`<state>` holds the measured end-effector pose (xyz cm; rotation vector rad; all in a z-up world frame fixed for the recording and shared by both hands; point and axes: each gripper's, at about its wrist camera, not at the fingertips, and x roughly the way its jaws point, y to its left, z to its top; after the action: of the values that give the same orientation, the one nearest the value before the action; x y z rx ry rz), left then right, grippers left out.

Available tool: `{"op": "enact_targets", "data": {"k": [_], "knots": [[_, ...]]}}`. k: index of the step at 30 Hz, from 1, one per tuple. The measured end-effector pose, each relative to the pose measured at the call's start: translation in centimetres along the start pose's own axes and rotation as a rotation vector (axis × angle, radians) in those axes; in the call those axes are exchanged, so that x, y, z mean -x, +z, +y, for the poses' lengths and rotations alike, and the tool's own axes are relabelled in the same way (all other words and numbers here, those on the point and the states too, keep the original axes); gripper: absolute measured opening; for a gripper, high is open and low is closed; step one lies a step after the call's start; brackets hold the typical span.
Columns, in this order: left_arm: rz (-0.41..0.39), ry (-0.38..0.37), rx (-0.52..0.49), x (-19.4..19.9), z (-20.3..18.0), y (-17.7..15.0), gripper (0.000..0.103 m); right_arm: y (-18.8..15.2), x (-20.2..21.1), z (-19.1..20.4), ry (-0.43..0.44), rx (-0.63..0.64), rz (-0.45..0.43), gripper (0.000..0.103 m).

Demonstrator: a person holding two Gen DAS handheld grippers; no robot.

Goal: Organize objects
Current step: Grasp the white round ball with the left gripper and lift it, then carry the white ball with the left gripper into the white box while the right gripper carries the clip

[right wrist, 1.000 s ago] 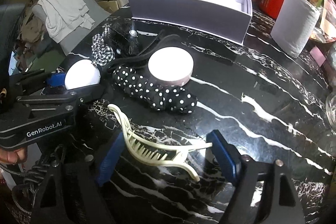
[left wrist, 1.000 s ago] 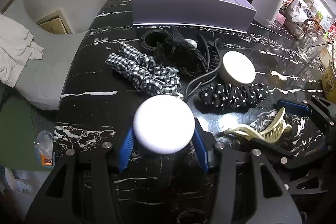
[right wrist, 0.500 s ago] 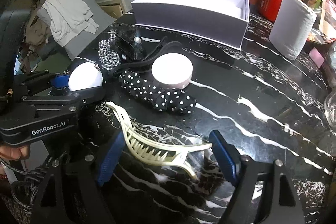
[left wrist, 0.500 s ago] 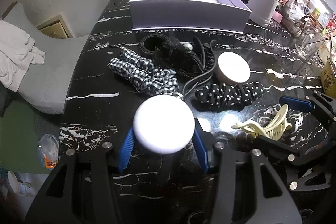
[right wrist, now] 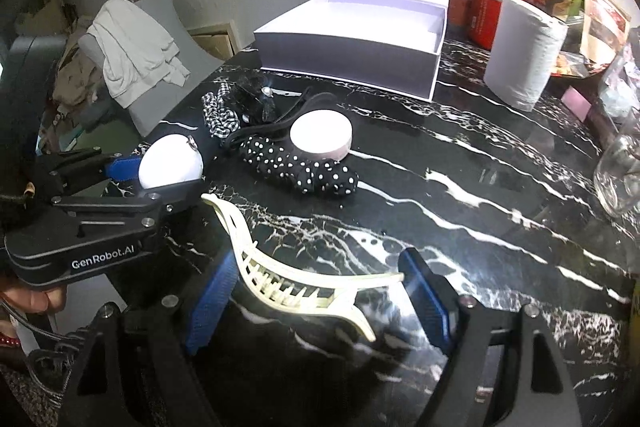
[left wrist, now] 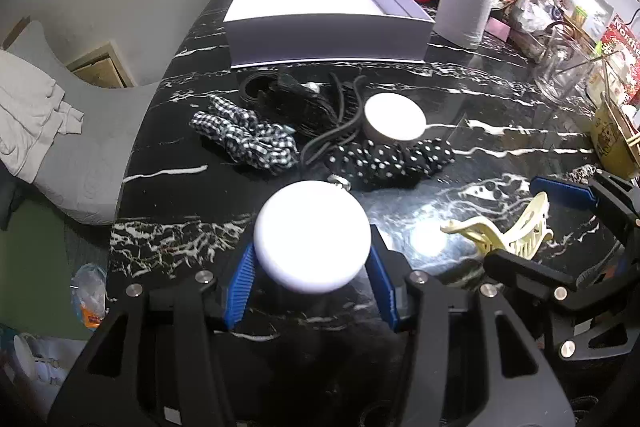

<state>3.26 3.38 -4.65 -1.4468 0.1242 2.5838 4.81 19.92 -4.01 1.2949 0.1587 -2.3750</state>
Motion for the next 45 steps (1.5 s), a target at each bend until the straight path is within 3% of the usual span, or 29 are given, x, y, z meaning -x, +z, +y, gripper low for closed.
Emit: {"op": "enact_targets", "data": {"k": [10,19,29,45], "knots": [[-0.029,0.003,-0.025,1.3,-1.2,-0.4,0.050,-0.6,1.6,0.0,0.004,-0.010,-0.054,0.083],[-0.045,0.007,-0.053,1.3,-1.6,1.3,0.050,0.7,1.9,-0.7,0.003,0.008,-0.082,0.083],[-0.067,-0.019,-0.093,0.1,-2.0,5.9,0.050,4.0,1.3,-2.4,-0.002,0.019,-0.085,0.083],[-0.103,-0.027,-0.151,-2.9,-1.8,14.8,0.050,12.0,-0.3,-5.7,-0.056,0.044,-0.136,0.083]]}}
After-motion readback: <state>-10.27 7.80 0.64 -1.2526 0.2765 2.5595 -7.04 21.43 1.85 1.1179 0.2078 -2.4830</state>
